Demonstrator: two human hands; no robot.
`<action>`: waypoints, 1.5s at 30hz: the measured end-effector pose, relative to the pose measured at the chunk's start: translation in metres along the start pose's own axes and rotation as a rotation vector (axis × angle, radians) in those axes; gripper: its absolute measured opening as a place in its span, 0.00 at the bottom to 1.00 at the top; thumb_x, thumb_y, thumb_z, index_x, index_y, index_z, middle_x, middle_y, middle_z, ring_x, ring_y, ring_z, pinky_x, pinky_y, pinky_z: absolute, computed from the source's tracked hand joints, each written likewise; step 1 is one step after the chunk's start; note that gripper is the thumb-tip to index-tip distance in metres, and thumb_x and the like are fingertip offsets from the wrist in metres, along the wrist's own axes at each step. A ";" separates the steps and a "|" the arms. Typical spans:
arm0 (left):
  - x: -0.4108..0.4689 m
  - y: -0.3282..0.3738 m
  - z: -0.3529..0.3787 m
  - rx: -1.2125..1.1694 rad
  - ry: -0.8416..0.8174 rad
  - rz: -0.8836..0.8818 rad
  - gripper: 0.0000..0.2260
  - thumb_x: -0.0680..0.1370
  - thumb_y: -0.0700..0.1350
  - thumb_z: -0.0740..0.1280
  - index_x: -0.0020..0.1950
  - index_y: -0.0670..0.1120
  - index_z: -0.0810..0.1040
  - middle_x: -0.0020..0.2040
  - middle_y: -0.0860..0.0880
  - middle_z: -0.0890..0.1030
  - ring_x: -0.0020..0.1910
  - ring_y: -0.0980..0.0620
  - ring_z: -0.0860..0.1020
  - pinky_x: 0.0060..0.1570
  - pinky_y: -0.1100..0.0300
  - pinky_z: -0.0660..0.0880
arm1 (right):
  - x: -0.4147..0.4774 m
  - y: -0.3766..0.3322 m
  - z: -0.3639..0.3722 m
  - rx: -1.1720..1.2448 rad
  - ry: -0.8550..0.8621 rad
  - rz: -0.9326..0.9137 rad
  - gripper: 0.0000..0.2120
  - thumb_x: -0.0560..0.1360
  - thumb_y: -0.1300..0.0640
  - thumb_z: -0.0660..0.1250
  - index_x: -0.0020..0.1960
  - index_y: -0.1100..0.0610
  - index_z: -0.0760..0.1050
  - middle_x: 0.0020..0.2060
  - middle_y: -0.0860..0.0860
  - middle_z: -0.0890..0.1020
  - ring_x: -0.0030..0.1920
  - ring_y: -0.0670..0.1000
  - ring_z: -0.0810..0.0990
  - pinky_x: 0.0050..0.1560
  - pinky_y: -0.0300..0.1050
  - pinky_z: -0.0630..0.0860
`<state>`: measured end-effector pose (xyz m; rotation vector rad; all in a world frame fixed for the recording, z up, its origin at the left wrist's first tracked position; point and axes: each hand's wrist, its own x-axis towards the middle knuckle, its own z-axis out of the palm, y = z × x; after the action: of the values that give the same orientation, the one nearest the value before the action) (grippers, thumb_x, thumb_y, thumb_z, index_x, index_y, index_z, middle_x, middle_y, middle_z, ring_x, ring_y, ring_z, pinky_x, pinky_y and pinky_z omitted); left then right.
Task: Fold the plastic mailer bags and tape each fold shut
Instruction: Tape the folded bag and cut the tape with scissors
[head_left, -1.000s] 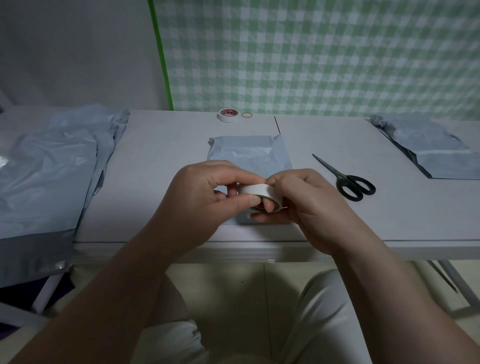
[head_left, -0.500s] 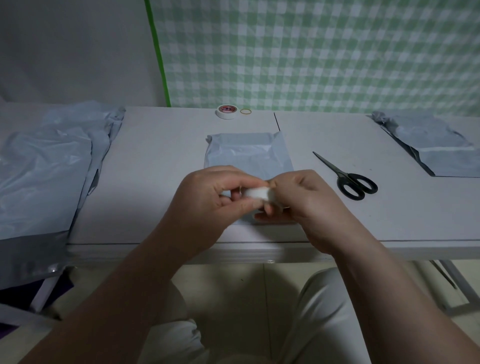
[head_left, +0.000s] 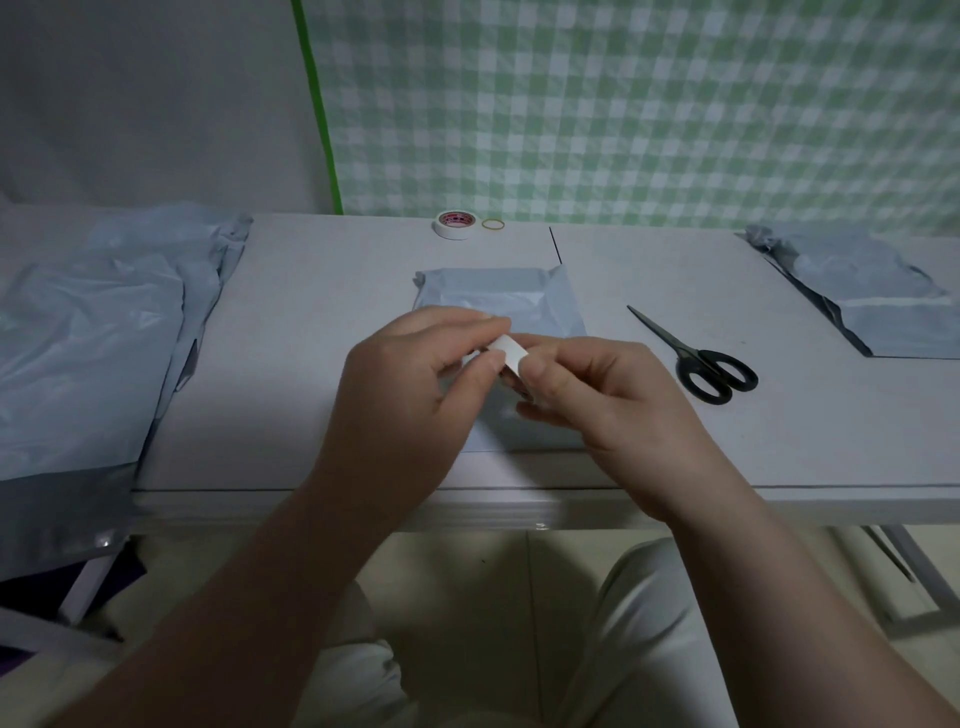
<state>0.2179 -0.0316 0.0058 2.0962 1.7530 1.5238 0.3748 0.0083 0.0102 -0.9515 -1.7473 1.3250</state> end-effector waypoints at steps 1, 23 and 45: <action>-0.001 0.003 0.002 0.038 0.030 0.019 0.10 0.75 0.41 0.67 0.54 0.42 0.83 0.49 0.51 0.82 0.50 0.60 0.77 0.54 0.71 0.71 | 0.000 0.000 0.003 -0.056 0.039 -0.027 0.08 0.75 0.53 0.66 0.39 0.49 0.82 0.55 0.47 0.83 0.54 0.43 0.81 0.58 0.54 0.77; 0.013 0.007 -0.013 -0.351 -0.304 -0.166 0.07 0.67 0.46 0.74 0.41 0.57 0.80 0.36 0.62 0.79 0.37 0.63 0.76 0.40 0.74 0.69 | -0.005 -0.005 0.014 0.097 0.054 0.030 0.13 0.71 0.52 0.62 0.36 0.58 0.81 0.38 0.63 0.79 0.41 0.56 0.77 0.55 0.64 0.75; 0.016 0.014 -0.022 -0.266 -0.327 -0.082 0.06 0.65 0.50 0.75 0.38 0.58 0.80 0.37 0.62 0.80 0.26 0.62 0.76 0.30 0.74 0.66 | -0.001 -0.016 -0.001 -0.166 -0.051 -0.049 0.12 0.66 0.56 0.59 0.26 0.55 0.74 0.27 0.50 0.78 0.35 0.56 0.78 0.40 0.57 0.75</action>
<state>0.2120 -0.0367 0.0354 1.9793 1.4193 1.2283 0.3746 0.0048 0.0258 -0.9666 -1.9313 1.1967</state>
